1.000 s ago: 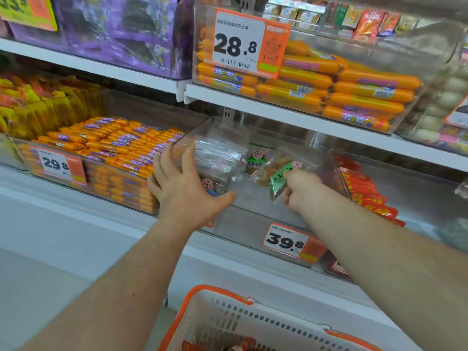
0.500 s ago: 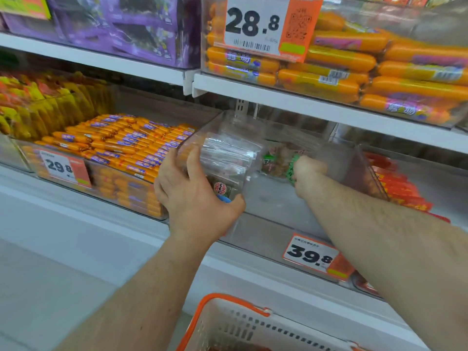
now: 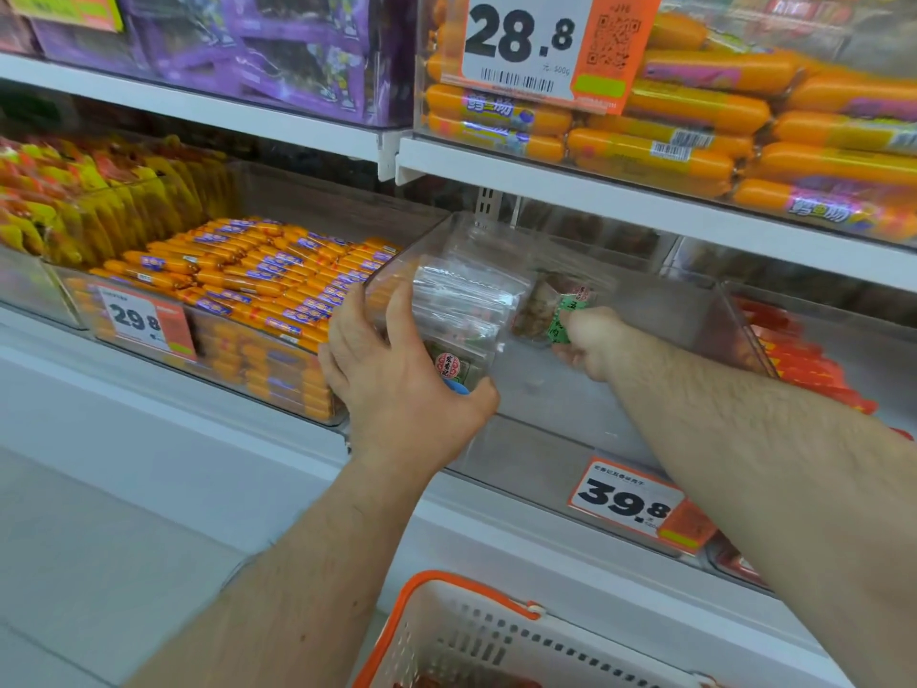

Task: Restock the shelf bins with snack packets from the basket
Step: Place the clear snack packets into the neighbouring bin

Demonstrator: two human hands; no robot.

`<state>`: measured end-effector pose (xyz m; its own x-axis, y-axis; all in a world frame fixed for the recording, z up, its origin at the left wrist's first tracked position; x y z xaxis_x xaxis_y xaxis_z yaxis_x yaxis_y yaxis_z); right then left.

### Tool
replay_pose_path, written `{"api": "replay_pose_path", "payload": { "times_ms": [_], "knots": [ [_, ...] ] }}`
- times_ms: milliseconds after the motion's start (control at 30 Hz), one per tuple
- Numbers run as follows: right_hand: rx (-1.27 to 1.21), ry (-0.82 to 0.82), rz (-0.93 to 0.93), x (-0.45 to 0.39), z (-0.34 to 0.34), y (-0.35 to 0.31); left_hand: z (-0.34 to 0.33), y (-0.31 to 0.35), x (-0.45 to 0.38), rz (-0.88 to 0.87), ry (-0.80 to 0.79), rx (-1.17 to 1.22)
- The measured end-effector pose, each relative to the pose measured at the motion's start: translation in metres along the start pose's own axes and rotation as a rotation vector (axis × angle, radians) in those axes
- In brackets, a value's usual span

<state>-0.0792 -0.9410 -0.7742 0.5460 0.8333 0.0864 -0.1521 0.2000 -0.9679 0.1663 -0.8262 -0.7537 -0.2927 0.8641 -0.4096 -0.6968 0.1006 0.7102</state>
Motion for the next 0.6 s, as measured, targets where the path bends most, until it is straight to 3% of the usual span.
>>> {"api": "replay_pose_path", "payload": {
  "times_ms": [233,367,433,500,600],
  "knots": [
    [0.042,0.012,-0.019,0.005,0.006,0.001,0.006,0.001,0.0,-0.025,-0.03,-0.03],
    [0.056,0.073,0.067,0.026,0.007,-0.012,0.014,0.011,0.008,-0.245,0.116,-0.112],
    [0.112,0.168,0.196,0.053,0.014,-0.025,0.022,0.021,0.019,-0.382,0.217,-0.027],
    [0.185,0.241,0.436,0.097,0.023,-0.045,0.03,0.035,0.036,-0.538,0.211,0.103],
    [0.121,0.219,0.923,0.183,0.034,-0.065,0.024,0.044,0.068,-0.762,-0.108,0.139]
  ]
}}
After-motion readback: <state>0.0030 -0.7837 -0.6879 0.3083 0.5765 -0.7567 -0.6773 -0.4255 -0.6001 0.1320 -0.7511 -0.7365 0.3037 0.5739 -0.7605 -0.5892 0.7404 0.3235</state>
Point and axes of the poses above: each hand's wrist, its own x-axis away from the middle knuckle, its own z-axis out of the back of the hand, y = z × x, the point moved 3 cm from there along -x, towards the middle knuckle, and after that the axes turned 11 degrees about z, right-handed, at the moved point
